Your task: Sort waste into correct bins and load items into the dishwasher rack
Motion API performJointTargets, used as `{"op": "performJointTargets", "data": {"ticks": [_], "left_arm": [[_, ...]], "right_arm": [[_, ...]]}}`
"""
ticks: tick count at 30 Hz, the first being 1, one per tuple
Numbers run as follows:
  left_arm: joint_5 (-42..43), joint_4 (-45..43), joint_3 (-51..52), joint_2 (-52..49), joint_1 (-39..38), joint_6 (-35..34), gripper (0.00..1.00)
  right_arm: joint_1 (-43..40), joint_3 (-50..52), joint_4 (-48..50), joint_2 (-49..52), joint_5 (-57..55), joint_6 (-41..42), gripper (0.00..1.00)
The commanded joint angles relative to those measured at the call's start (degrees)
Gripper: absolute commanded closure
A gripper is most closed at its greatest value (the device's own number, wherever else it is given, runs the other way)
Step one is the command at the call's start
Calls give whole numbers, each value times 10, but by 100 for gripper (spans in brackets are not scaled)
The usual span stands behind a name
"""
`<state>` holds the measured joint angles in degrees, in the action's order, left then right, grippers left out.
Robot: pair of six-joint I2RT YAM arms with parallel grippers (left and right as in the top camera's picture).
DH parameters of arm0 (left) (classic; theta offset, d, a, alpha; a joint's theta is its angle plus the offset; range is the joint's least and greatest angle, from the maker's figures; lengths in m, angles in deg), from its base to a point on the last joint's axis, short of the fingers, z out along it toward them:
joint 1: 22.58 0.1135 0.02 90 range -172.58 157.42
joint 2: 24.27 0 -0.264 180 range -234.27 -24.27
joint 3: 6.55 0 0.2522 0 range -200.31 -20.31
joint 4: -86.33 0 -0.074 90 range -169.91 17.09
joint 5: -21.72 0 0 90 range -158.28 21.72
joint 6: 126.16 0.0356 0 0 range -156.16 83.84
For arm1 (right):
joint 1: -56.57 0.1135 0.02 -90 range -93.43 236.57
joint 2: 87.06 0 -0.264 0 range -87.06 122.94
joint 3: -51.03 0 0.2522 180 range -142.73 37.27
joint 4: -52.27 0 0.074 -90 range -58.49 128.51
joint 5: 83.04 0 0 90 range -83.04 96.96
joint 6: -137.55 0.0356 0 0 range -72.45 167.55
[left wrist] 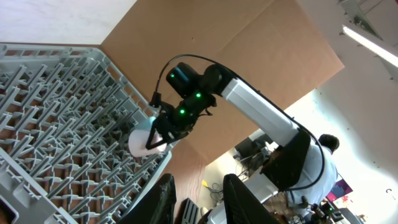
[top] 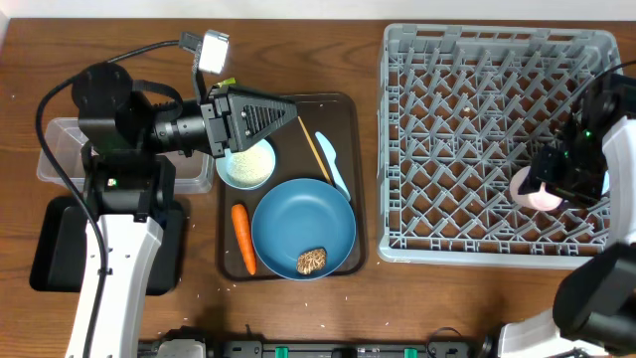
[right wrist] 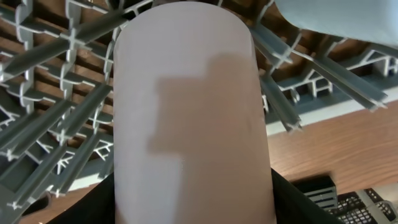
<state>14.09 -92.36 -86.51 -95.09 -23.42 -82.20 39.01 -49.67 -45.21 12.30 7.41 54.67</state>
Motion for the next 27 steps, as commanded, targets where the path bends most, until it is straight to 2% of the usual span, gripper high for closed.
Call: {"op": "performJointTargets", "data": {"ticks": [1, 4, 7, 15, 17, 22, 25, 27], "left_arm": [[6, -3, -6, 1, 2, 14, 72], [6, -3, -6, 1, 2, 14, 72], [6, -3, -6, 1, 2, 14, 72], [9, -3, -6, 1, 2, 18, 72], [19, -3, -6, 1, 2, 41, 72], [19, 0, -6, 1, 2, 46, 72], [-5, 38, -5, 1, 2, 76, 72], [-52, 48, -5, 1, 3, 73, 72]], "right_arm": [[-6, -10, 9, 16, 6, 5, 33], [-6, -10, 33, 19, 6, 5, 16], [-7, -20, 59, 18, 8, 6, 11], [2, -73, 54, -1, 63, -18, 16], [9, -92, 56, -21, 110, -47, 18], [47, -122, 98, -97, 265, -90, 19], [86, -122, 138, -141, 281, -89, 18], [115, -122, 161, -163, 275, -72, 16]]}}
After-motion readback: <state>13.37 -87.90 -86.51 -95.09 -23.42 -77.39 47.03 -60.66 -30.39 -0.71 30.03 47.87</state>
